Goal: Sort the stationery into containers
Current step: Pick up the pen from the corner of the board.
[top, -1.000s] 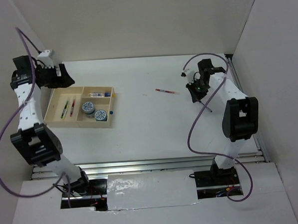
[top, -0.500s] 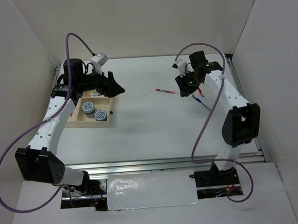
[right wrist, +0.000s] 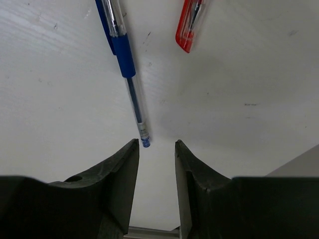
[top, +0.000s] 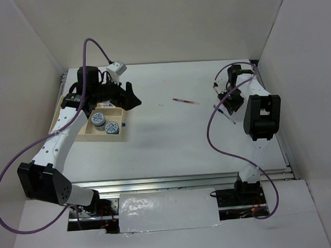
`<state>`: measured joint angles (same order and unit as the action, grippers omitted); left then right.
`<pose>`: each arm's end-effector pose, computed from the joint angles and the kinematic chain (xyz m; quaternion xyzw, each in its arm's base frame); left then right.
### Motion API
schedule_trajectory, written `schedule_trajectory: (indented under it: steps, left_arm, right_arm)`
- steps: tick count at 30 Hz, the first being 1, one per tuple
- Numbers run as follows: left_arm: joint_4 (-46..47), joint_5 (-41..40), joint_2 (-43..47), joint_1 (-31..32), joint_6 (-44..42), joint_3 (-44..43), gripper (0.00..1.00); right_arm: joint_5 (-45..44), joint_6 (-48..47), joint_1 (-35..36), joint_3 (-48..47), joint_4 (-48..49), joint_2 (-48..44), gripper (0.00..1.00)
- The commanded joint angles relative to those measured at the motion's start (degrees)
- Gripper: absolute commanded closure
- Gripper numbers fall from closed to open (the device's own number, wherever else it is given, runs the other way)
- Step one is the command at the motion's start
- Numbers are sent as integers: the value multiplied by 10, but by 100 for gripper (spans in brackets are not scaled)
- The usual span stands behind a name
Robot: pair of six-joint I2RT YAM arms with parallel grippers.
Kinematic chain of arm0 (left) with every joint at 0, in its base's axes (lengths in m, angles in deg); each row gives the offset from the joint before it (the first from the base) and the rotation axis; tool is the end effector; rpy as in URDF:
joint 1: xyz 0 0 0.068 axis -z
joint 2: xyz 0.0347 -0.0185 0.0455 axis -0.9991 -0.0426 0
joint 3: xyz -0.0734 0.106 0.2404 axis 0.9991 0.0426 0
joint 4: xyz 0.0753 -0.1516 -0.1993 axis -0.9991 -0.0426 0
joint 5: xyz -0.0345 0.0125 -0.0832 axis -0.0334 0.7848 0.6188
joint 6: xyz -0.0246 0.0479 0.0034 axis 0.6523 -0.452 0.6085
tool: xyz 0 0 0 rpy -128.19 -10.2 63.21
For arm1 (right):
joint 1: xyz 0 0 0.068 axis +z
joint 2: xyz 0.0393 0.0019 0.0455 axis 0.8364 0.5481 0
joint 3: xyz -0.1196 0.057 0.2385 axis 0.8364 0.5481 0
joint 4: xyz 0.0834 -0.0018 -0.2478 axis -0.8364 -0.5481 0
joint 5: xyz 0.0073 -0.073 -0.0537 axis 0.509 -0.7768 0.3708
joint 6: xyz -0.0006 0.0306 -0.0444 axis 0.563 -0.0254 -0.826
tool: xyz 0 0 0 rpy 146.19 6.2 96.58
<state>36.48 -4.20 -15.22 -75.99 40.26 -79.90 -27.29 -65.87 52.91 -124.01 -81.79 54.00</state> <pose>0.3055 -0.0835 0.3817 0.2250 0.7973 -0.3133 0.4642 0.4134 -0.0279 0.1970 -0.2739 0.9578 -0.0303 0.0816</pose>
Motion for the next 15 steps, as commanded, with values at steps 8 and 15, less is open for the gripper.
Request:
schedule_trajectory:
  steps: [8, 15]
  left_arm:
    - [-1, -16, -5, 1, -33, -12, 1]
    - [-3, -15, -12, 1, -36, -9, 1]
  right_arm:
    - [-24, -23, 10, -23, 0, 50, 60]
    - [-17, -24, 18, -12, -1, 58, 61]
